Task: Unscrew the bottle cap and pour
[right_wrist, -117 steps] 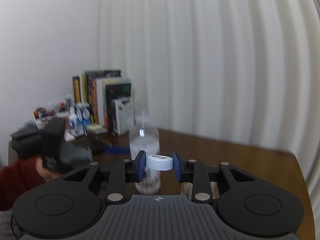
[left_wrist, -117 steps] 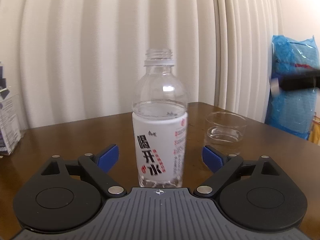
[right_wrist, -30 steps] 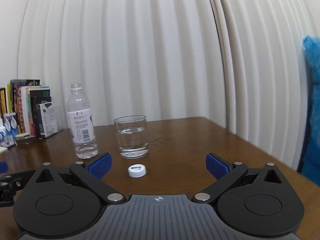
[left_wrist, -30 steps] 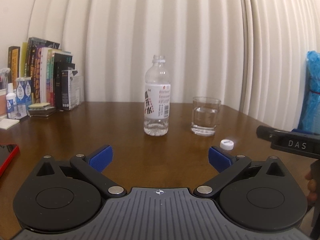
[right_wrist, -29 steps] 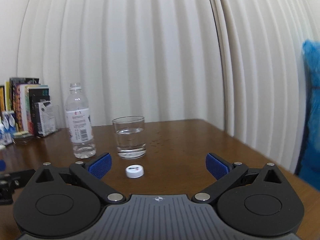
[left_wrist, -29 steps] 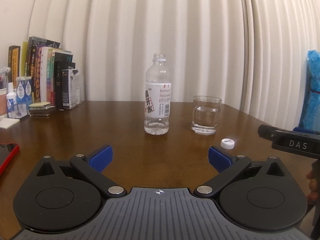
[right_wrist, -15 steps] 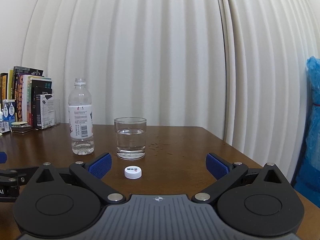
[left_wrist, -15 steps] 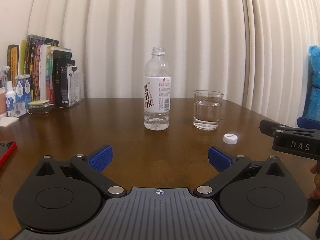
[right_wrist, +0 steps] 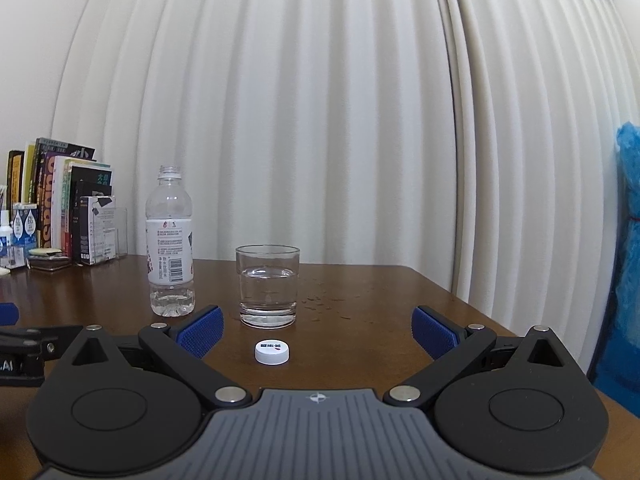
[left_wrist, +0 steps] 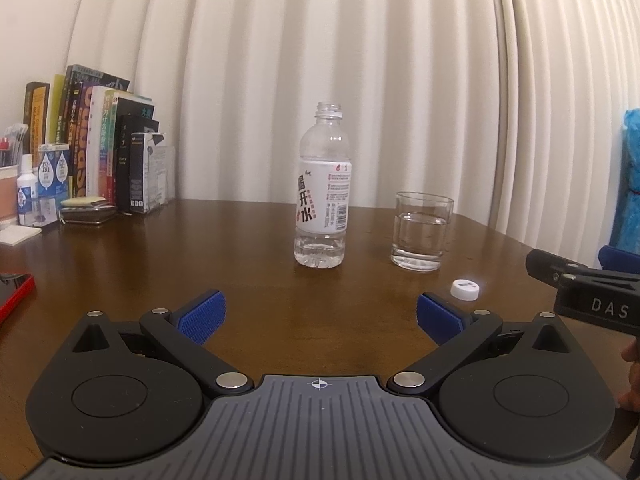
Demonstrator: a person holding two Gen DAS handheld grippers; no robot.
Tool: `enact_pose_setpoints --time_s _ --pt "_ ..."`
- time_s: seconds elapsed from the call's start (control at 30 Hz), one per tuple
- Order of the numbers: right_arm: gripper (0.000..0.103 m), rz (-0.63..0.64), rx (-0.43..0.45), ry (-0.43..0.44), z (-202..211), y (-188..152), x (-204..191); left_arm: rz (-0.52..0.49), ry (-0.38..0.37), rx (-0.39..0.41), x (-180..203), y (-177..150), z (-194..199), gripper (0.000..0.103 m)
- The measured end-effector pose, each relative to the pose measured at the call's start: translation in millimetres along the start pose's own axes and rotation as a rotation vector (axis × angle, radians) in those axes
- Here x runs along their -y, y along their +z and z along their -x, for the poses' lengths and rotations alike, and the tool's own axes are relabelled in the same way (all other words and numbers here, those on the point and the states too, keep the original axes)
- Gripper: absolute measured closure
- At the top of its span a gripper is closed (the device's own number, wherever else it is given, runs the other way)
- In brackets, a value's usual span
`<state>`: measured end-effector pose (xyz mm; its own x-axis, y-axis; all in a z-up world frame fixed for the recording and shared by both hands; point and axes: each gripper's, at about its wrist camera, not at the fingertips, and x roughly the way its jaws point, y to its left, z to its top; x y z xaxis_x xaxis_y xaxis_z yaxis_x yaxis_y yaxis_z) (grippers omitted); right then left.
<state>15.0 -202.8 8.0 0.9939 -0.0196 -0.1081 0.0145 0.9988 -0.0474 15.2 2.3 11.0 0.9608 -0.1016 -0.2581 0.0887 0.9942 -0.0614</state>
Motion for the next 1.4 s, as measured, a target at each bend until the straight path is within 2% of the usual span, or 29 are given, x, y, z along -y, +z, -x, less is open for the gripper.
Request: enact_pose_setpoints --time_s 0.13,0.43,0.53,0.83,1.4 --pt "0.0 0.043 0.02 0.002 3.0 -0.7 -6.1 -0.01 0.0 -0.003 0.7 0.1 -0.6 0.0" --pt "0.0 0.168 0.129 0.055 20.1 -8.9 -20.4 -0.027 0.023 -0.005 3.9 -0.2 -1.2 0.0" --pt "0.0 0.193 0.13 0.068 21.3 -8.5 -23.8 -0.029 0.035 -0.004 5.2 -0.2 -1.0 0.0" --pt "0.0 0.126 0.117 0.077 18.7 -6.1 -16.3 -0.036 0.041 -0.001 6.7 -0.7 -0.7 0.0" --pt "0.0 0.083 0.106 0.078 17.4 -7.0 -11.5 -0.035 0.049 0.002 6.2 -1.0 -1.7 0.0"
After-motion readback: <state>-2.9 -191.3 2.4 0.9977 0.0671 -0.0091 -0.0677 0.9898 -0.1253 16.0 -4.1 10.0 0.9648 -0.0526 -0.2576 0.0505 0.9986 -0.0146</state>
